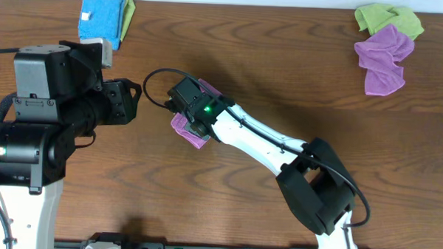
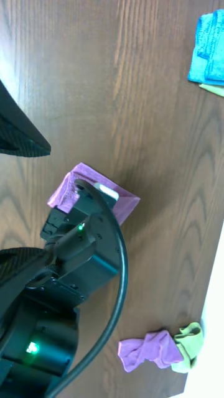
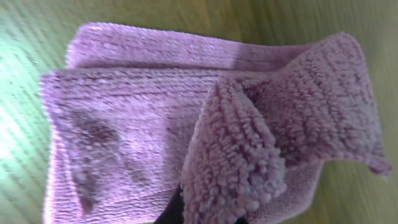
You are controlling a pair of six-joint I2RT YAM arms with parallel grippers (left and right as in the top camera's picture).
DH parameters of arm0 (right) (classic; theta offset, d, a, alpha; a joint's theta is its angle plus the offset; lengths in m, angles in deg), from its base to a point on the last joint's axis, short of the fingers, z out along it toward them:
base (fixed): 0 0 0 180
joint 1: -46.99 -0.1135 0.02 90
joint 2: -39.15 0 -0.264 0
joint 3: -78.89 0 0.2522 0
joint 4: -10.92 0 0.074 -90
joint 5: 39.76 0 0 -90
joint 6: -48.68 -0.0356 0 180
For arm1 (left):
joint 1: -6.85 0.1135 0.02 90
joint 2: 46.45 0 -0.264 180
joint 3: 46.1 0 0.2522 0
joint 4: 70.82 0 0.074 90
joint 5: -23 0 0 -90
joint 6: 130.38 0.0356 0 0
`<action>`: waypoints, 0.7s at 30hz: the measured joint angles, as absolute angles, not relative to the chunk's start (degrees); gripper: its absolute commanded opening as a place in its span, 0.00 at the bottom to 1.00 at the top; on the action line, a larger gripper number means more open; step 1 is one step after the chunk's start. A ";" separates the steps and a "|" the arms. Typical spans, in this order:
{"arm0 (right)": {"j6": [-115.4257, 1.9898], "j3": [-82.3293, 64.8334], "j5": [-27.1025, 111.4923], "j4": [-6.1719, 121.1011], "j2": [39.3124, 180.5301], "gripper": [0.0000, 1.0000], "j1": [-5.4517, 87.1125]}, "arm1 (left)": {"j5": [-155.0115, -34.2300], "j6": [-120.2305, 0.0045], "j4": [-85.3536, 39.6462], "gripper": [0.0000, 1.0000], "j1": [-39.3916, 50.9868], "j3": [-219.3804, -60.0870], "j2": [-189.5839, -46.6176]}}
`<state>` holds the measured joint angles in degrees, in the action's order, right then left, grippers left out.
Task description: Fold the cloth
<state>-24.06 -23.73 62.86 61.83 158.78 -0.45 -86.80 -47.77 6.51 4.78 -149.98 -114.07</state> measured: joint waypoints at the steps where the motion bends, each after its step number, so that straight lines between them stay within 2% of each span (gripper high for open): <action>1: -23.89 -23.73 61.86 61.83 158.78 0.75 -0.51 | -86.93 -47.80 6.07 0.51 4.78 -149.98 -114.07; 3: -23.89 -23.73 60.00 61.89 158.78 0.91 -0.53 | -87.34 -47.80 5.33 0.52 4.78 -149.98 -114.07; 5: -23.74 -23.73 58.01 62.13 158.78 0.99 -0.53 | -87.80 -47.82 4.43 0.52 4.78 -149.98 -114.07; 11: -23.50 -23.73 54.23 63.05 158.78 0.99 -0.53 | -88.28 -47.82 1.13 0.53 4.78 -149.98 -114.07; 21: -23.52 -26.16 58.69 65.74 158.76 0.99 -0.10 | -88.74 -48.04 -5.05 0.53 7.19 -149.98 -114.07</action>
